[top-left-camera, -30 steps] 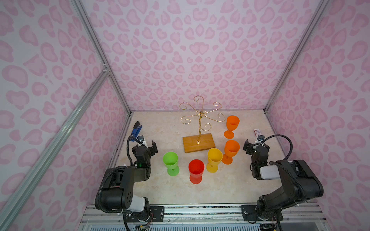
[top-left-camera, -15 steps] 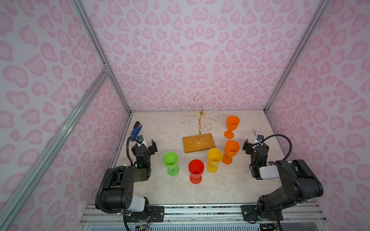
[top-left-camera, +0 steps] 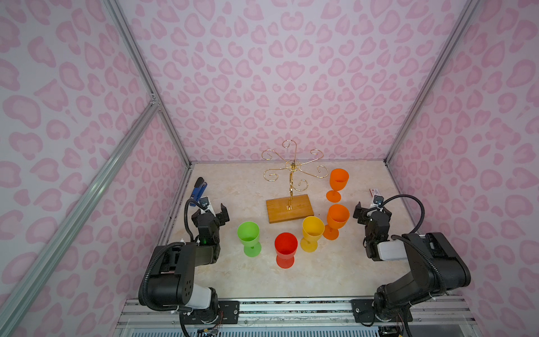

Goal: Take the wine glass off the wine glass rack
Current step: Reset both arms

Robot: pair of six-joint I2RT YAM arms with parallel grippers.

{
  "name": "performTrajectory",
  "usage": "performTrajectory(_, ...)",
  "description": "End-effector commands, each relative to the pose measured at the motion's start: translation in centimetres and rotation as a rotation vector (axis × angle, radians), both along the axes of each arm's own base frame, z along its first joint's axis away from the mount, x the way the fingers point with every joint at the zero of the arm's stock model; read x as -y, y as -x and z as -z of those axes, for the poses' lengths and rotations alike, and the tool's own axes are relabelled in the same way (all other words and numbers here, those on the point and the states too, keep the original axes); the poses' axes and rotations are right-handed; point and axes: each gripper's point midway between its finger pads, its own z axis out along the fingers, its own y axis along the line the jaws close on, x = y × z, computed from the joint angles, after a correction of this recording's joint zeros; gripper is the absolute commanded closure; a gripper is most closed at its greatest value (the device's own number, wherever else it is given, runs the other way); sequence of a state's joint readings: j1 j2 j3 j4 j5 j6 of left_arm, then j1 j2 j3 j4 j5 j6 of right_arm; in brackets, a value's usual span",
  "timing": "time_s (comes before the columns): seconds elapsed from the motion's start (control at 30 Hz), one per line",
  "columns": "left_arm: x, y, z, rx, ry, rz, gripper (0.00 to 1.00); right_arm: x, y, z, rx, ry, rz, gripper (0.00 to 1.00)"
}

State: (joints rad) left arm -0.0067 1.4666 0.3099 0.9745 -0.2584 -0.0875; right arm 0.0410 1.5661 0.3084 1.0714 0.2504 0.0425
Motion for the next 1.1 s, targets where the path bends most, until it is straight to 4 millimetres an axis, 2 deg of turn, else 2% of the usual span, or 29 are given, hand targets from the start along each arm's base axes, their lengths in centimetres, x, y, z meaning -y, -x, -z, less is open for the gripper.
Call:
performTrajectory(0.0,-0.1,-0.2,-0.9,0.042,0.005,-0.008,0.02,0.2,0.1,-0.2,0.012,0.004,0.011,0.02)
performTrajectory(0.5,-0.1,-0.2,-0.8,0.039,0.006,-0.009,0.02,0.0,0.0,-0.2,0.011,0.005,0.004,0.02)
performTrajectory(0.6,-0.1,-0.2,-0.9,0.041,0.006,-0.006,0.02,-1.6,0.0,-0.3,0.022,0.015,-0.101,0.02)
performTrajectory(0.73,-0.1,-0.2,-0.9,0.043,0.006,-0.006,0.02,-0.1,-0.1,-0.1,0.010,-0.007,-0.012,0.02)
performTrajectory(1.07,-0.1,-0.2,-0.9,0.043,0.006,-0.006,0.02,-0.3,-0.1,-0.2,0.012,0.004,-0.016,0.02)
